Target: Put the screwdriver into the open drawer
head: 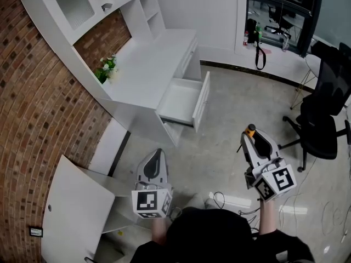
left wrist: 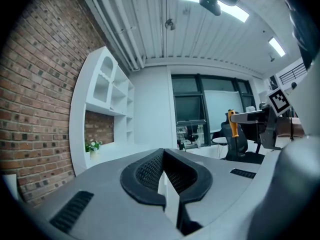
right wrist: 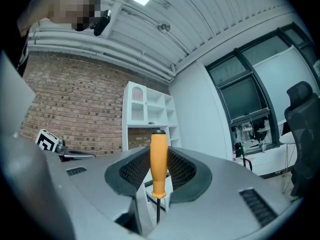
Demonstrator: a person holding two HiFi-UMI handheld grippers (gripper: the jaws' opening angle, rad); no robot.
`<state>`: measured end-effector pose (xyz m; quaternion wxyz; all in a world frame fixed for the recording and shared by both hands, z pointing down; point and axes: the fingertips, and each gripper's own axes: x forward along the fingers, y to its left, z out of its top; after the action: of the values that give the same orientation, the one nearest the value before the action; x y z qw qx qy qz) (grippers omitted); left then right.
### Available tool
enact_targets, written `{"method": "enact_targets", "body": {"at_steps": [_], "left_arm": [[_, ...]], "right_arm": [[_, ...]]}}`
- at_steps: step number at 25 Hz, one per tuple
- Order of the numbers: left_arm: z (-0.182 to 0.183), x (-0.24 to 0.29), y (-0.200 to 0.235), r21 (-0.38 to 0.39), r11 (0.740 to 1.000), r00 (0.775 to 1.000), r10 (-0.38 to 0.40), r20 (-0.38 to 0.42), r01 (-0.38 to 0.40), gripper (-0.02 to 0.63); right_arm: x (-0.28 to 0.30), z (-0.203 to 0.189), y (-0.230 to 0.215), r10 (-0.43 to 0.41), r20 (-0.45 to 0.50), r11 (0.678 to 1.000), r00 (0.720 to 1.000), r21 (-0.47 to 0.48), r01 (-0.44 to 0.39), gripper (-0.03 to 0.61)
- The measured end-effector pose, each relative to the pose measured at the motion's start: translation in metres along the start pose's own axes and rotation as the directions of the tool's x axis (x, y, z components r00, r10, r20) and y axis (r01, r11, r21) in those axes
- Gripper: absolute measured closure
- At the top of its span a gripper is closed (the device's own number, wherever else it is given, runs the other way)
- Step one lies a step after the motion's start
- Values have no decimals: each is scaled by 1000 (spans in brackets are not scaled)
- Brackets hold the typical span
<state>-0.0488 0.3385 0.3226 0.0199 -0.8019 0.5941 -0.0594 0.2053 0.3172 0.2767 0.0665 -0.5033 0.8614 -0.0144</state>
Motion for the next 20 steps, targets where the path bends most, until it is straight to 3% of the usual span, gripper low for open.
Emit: {"method": "enact_targets", "body": {"at_steps": [10,20], "left_arm": [[-14,19,15,-26,999,998,32,-45,-33,604],[-27,102,59,-45,999,998,-10,-58,7,606]], "right_arm": [[41,-14,-3,53,-24,998,998,36,-52,469],[123,-32,-25,28,-52,999,998,46,-25,469]]}}
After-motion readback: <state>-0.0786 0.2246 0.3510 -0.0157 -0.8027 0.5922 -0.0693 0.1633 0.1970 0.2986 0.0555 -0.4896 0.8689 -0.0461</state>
